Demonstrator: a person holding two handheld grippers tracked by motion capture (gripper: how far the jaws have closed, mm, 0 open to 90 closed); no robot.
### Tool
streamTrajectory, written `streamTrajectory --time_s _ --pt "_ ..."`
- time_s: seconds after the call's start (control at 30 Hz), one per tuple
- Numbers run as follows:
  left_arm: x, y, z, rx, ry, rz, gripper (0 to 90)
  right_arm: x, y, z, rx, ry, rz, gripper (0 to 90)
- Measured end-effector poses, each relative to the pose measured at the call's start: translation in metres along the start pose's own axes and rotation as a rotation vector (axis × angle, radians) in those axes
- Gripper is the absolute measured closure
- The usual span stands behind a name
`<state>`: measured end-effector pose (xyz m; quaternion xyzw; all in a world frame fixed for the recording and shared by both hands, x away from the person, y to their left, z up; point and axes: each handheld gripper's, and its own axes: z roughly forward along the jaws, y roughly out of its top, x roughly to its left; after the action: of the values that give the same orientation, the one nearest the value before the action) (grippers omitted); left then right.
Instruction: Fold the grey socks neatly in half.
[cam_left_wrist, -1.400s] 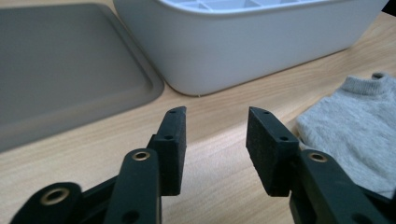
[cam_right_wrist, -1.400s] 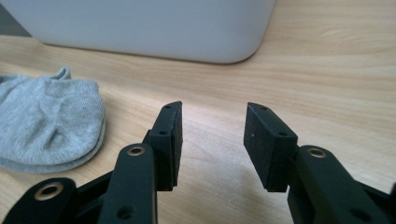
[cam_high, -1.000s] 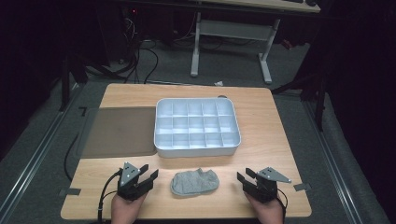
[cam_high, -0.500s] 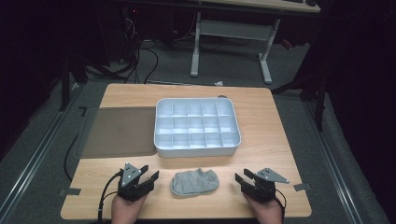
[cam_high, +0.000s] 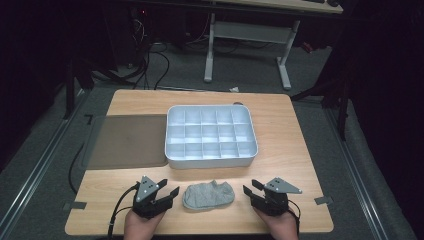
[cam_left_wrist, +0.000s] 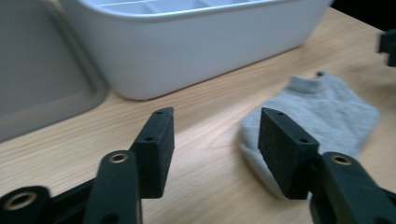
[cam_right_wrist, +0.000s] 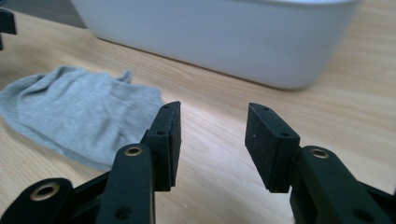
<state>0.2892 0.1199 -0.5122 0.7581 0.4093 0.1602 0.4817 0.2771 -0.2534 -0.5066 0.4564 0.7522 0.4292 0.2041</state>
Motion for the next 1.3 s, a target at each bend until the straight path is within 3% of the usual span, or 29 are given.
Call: streamTrajectory --time_s 0.03,0.1,0.17,0.2,0.23,0.33,0.4,0.63,0.77,0.87,1.13,1.3 --pt "0.000 0.000 0.000 0.000 0.000 0.000 49.4 0.000 0.000 0.000 0.000 0.000 0.000 56.4" --pt "-0.015 0.006 0.006 0.023 -0.047 0.022 52.4 0.005 0.009 0.004 -0.005 0.016 -0.015 57.6" --pt "-0.022 0.008 0.009 0.027 -0.055 0.038 54.4 0.006 0.010 0.004 -0.009 0.024 -0.011 57.6" --pt "-0.033 0.013 0.015 0.038 -0.068 0.057 56.0 0.009 0.010 0.007 -0.012 0.041 -0.004 57.8" --pt "-0.033 0.013 0.015 0.038 -0.068 0.057 57.2 0.009 0.010 0.007 -0.012 0.041 -0.004 57.8" --pt "-0.047 0.019 0.027 0.058 -0.110 0.055 59.0 0.013 0.007 0.011 -0.006 0.058 0.007 57.9" --pt "-0.065 0.025 0.040 0.080 -0.129 0.078 62.7 0.016 0.005 0.015 0.011 0.071 0.017 58.3" --pt "-0.089 0.030 0.069 0.122 -0.146 0.099 73.3 0.025 0.001 0.023 0.048 0.074 0.018 61.1" --pt "-0.094 0.026 0.077 0.159 -0.136 0.115 76.8 0.027 0.002 0.024 0.048 0.085 0.032 61.7" --pt "-0.096 0.016 0.082 0.214 -0.106 0.156 79.1 0.031 0.001 0.030 0.070 0.081 0.037 59.9" --pt "-0.099 0.009 0.082 0.211 -0.085 0.183 80.1 0.036 -0.004 0.040 0.127 0.072 0.043 55.7" --pt "-0.101 0.007 0.081 0.200 -0.065 0.207 80.8 0.037 -0.005 0.043 0.156 0.054 0.035 60.5"
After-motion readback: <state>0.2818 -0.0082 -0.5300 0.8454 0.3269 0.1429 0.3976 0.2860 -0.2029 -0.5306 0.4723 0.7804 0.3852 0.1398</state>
